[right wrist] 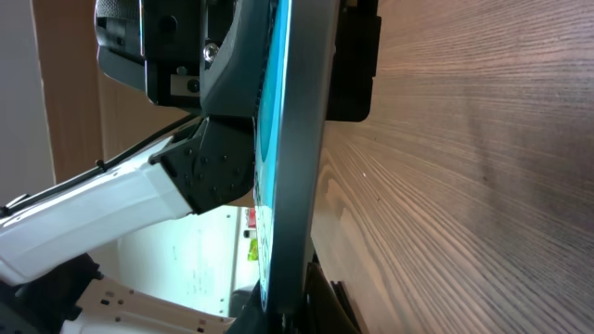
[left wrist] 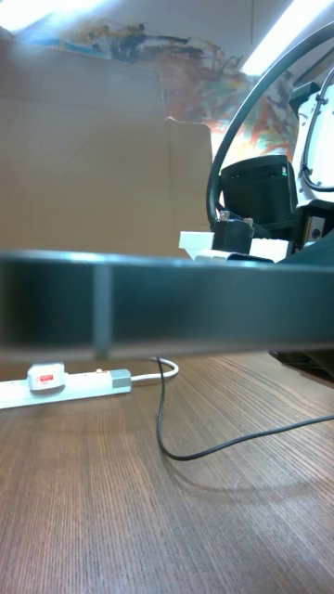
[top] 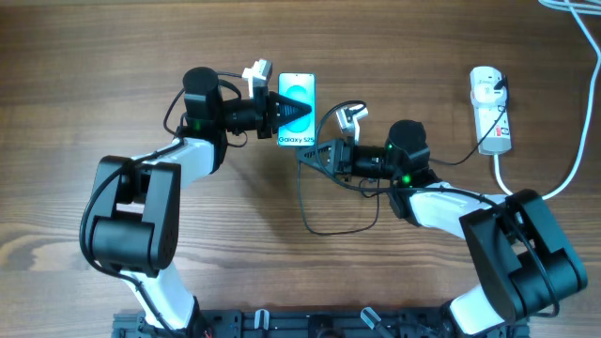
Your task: Plug charger to phone and switch on socket
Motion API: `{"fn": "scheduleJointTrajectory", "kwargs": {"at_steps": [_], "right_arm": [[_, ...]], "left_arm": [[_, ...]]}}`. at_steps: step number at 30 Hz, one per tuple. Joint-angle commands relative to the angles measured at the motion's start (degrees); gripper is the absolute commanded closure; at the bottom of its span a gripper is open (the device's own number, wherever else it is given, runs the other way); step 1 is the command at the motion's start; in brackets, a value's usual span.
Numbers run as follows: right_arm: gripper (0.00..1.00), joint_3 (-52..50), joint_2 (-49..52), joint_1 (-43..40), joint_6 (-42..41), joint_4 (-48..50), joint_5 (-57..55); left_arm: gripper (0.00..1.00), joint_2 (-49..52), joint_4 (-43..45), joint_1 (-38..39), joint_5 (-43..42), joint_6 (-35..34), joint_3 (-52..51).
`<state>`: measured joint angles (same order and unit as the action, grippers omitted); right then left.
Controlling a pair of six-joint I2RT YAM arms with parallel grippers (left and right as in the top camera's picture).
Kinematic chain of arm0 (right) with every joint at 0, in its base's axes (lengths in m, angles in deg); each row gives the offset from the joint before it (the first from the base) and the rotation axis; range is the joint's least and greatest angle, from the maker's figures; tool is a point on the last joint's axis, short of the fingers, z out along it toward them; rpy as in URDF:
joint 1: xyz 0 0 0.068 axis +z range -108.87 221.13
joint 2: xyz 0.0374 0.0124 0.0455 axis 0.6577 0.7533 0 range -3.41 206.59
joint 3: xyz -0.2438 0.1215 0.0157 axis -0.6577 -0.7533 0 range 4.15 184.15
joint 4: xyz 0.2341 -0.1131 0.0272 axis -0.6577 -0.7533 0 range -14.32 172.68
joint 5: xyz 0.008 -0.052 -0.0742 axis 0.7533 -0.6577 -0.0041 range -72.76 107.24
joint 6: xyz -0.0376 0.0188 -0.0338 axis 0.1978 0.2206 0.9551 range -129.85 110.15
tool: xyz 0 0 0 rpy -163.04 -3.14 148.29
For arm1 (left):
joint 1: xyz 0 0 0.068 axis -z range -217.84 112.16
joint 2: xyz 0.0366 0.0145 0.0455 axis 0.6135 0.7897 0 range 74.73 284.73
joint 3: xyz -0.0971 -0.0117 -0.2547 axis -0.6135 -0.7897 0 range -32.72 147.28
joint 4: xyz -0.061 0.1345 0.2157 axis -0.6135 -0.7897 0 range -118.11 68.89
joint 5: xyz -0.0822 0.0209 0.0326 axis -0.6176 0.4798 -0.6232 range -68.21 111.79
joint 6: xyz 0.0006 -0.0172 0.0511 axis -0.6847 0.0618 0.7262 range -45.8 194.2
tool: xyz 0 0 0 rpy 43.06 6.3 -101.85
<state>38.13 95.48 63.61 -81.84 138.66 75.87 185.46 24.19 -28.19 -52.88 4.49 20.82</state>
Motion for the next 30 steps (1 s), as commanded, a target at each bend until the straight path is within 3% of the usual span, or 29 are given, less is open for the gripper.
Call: {"fn": "scheduleJointTrajectory", "kwargs": {"at_steps": [1,12,30], "right_arm": [[0.96,0.0,-0.9,-0.2,0.0,2.3,2.9],[0.96,0.0,-0.9,-0.2,1.4,3.6,4.2],[0.96,0.0,-0.9,-0.2,3.0,2.3,1.3]], "left_arm": [[0.96,-0.3,1.5,-0.2,3.7,1.7,0.7],[0.96,-0.3,5.5,-0.2,10.6,-0.2,0.7],[0.96,-0.3,6.8,-0.2,7.7,-1.3,0.7]]}}
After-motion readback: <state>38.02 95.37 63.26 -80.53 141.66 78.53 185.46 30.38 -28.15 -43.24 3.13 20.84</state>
